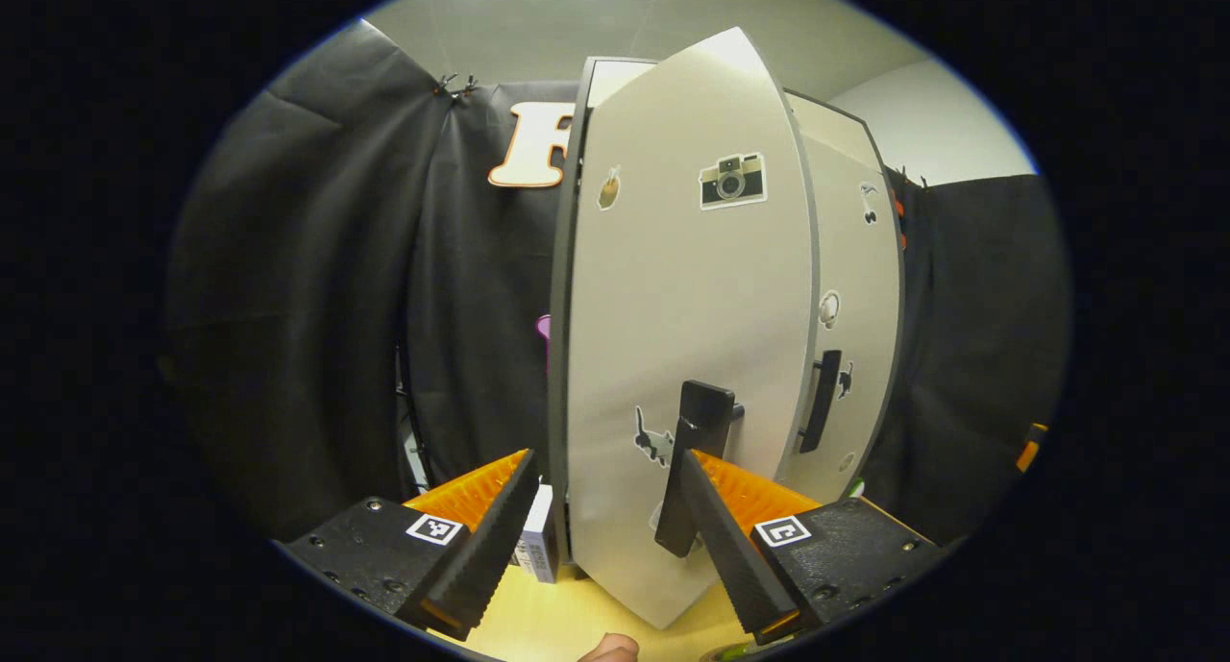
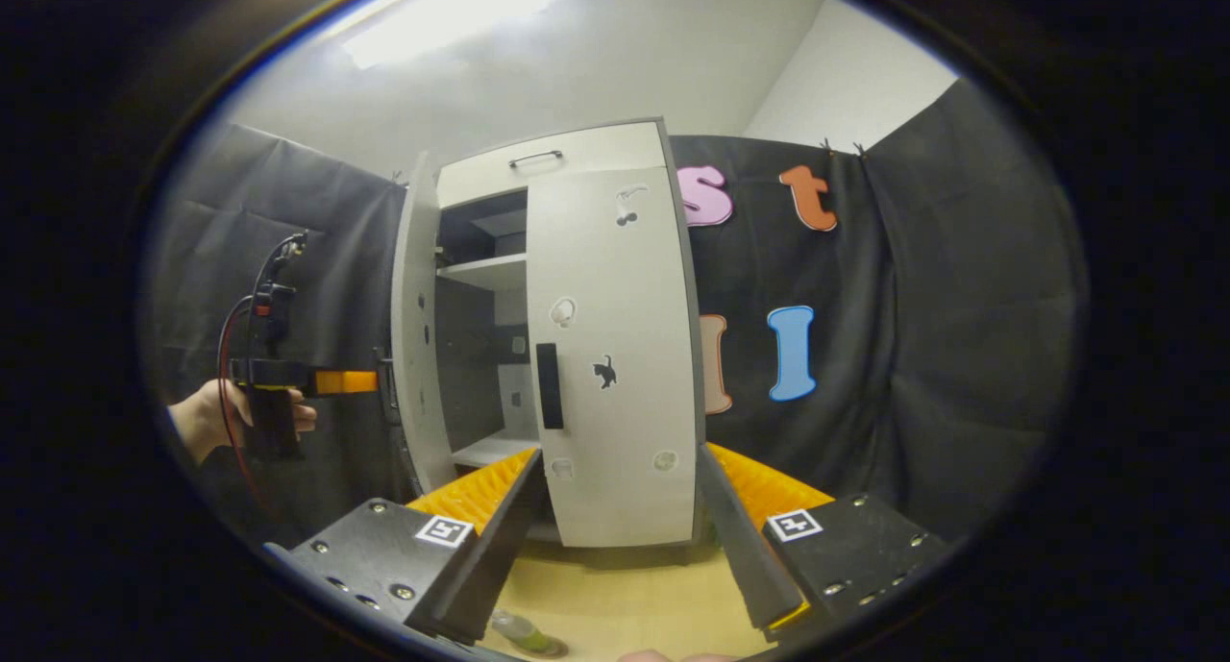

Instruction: Grasp the bottle in the cabinet with the left hand and place it on the coaster, then close the right door with the right hand and the left door with the left hand.

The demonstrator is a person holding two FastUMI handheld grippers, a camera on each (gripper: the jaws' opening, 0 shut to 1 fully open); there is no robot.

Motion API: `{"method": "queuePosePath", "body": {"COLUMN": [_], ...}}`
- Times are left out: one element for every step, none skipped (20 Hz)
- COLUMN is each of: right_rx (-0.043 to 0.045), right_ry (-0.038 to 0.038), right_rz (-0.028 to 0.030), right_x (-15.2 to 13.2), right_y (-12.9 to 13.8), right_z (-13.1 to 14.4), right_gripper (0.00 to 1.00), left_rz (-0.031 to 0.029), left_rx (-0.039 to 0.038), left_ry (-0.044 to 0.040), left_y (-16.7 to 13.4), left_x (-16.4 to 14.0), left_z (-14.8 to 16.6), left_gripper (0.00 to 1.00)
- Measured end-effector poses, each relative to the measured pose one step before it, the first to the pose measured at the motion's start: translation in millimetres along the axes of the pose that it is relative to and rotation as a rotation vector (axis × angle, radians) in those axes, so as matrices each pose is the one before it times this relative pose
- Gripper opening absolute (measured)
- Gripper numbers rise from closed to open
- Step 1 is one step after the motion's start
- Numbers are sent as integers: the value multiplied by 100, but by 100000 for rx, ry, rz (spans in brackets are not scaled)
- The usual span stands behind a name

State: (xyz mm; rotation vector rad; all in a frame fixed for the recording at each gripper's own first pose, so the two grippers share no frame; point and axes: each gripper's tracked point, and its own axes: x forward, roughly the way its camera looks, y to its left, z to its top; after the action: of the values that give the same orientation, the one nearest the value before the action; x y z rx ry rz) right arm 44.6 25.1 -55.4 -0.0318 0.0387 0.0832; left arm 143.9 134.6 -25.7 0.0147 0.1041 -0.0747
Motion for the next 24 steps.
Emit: {"method": "queuePosePath", "body": {"right_rx": [-404, -75, 51, 4, 72, -50, -81, -192, -743, -1445, -1387, -959, -166, 106, -9, -119, 104, 208, 99, -169, -282, -139, 216, 188], "right_ry": [556, 505, 409, 219, 44, -253, -50, 66, 224, 124, 419, 220, 180, 411, 236, 44, 140, -51, 120, -56, -269, -82, 506, 595], "right_rz": [-549, -300, -355, -285, -268, -16, 48, -9, -345, -566, -191, 224, 521, 911, 209, -11, 168, 179, 202, 203, -60, -164, -420, -289], "right_x": [-145, 32, 174, -67, -80, 149, 78, 42, 81, 129, 128, 90, 46, 95, 15, 94, 21, 3, 49, 60, -26, 66, -31, 64], "right_y": [-288, -115, -178, -147, -62, 34, 22, 20, 76, -52, 95, 285, 314, 456, 271, 148, 164, 241, 281, 173, 109, 180, 146, 57], "right_z": [-187, -95, -88, 20, 147, 229, -20, -40, -30, 5, -171, -164, -131, -124, -139, 22, -35, -56, -26, 40, -79, -3, -280, -149], "right_gripper": [95, 95, 95, 95, 95, 95, 95, 95, 95, 95, 92, 95, 95, 95, 95, 95, 95, 95, 95, 95, 95, 95, 95, 92], "left_rz": [-1730, -1159, -941, -648, -172, 419, 1184, 1129, 864, 435, -281, 40, -61, -510, 401, 555, 433, 13, 252, 149, 569, 615, 194, -819], "left_rx": [-310, 6, 547, 1191, 1322, 1192, 1226, 1281, 823, 613, -81, -402, -808, -667, -348, -268, -354, -163, -108, 46, 201, -118, -725, -842], "left_ry": [175, -197, -337, 77, 86, -65, 247, 713, 352, -570, -171, 166, 27, 492, 464, 318, 217, 120, 205, -592, -85, -380, -423, -180], "left_y": [-829, -554, -527, -412, -253, 8, 91, 140, 119, 37, -80, 1, -41, -121, 96, 207, 100, 30, 34, 37, 1, -17, -140, -462], "left_x": [7, -121, -141, -46, -107, -103, -123, -216, -179, -206, -140, -229, -239, -163, -201, -219, -221, -204, -231, -284, -322, -248, -367, -393], "left_z": [-164, -92, -59, -74, -162, -119, -184, -322, -176, 5, -79, -290, -165, -266, -247, -171, -280, -325, -223, -85, -148, -82, -146, -181], "left_gripper": [95, 95, 95, 95, 91, 91, 91, 91, 91, 95, 95, 95, 95, 95, 95, 95, 95, 91, 91, 91, 95, 95, 95, 95]}}
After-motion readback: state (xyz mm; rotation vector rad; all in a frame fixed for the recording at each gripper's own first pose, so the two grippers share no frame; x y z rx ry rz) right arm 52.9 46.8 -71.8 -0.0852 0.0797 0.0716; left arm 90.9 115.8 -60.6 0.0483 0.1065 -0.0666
